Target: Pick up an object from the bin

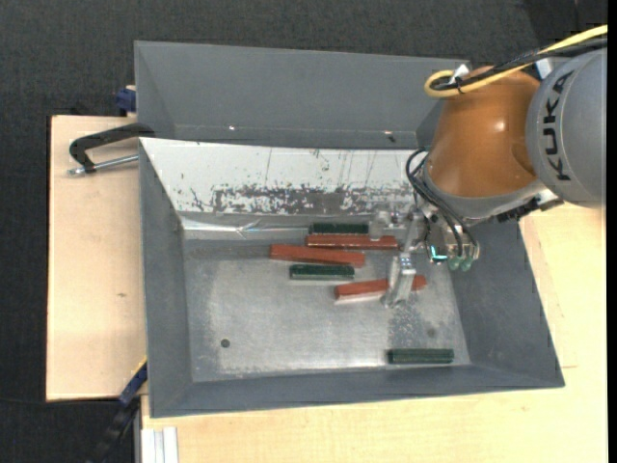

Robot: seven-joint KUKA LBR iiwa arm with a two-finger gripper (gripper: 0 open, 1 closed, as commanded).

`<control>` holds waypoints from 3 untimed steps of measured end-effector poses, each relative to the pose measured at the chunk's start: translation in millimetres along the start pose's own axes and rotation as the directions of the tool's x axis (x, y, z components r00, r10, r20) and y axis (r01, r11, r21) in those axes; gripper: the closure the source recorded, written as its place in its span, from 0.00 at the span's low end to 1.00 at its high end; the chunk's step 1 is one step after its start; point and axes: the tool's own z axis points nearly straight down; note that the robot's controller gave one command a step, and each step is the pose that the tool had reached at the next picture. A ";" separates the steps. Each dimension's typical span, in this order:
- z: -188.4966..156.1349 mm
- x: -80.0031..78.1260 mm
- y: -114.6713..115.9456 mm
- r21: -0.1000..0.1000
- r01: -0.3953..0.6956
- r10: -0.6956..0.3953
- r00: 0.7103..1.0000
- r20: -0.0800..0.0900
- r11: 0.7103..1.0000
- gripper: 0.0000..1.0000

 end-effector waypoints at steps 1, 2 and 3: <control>-4.6 -1.8 -0.1 0.000 0.000 0.000 1.000 0.009 1.000 0.00; 94.5 -31.2 9.0 0.001 0.104 -0.104 0.995 0.009 0.995 1.00; 94.6 -31.2 9.0 0.001 0.104 -0.104 0.995 0.009 0.995 1.00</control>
Offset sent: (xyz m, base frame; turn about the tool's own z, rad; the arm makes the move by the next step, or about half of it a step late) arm 0.0287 0.0085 -0.0981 -0.1051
